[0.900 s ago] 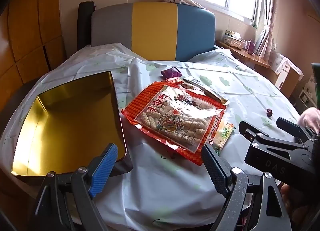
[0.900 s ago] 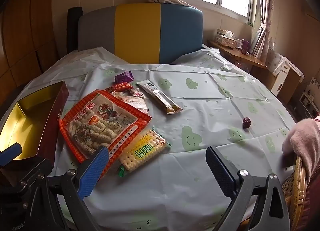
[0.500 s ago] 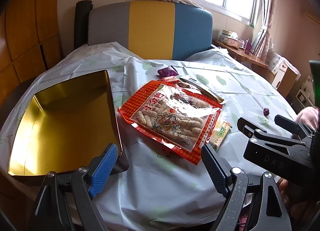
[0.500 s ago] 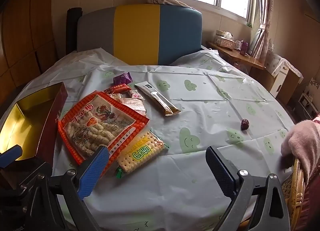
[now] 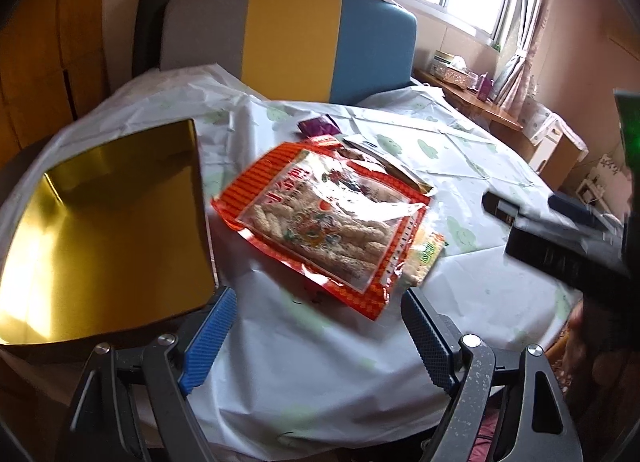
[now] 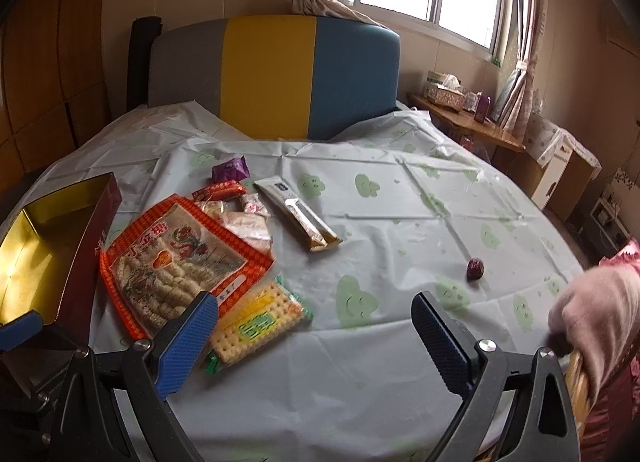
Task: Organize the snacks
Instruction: 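Grasp the orange peanut-candy bag with the left tool and lift it, then carry the orange bag into the gold-lined box and open the left tool, then grasp the white-and-gold stick snack pack with the right tool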
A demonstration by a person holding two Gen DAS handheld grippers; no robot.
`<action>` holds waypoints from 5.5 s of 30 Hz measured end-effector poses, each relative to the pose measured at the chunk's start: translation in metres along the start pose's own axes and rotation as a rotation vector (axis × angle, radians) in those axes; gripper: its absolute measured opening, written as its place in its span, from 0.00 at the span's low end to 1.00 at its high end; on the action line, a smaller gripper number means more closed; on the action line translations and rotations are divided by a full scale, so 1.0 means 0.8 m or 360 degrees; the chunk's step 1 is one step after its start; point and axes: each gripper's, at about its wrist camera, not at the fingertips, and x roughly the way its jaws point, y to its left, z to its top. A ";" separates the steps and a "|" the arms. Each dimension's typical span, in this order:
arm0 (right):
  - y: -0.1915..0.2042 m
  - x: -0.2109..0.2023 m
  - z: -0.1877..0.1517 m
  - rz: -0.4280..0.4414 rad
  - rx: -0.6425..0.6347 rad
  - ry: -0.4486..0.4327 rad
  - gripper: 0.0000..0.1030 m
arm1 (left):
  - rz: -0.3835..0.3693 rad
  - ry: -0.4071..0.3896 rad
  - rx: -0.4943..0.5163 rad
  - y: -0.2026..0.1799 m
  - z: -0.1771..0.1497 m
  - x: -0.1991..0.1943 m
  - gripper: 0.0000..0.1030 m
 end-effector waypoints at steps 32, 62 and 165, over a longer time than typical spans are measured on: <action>-0.140 0.085 0.101 0.0150 0.0214 -0.0060 0.96 | -0.0169 0.0167 -0.0708 0.007 0.015 0.109 0.80; -0.087 0.113 0.084 0.0126 -0.0111 0.0131 0.77 | -0.0120 0.0063 -0.0399 0.023 0.085 0.116 0.03; -0.022 0.311 0.111 0.0342 -0.0357 0.0782 0.30 | -0.0225 0.0214 0.0322 0.007 -0.044 0.069 0.45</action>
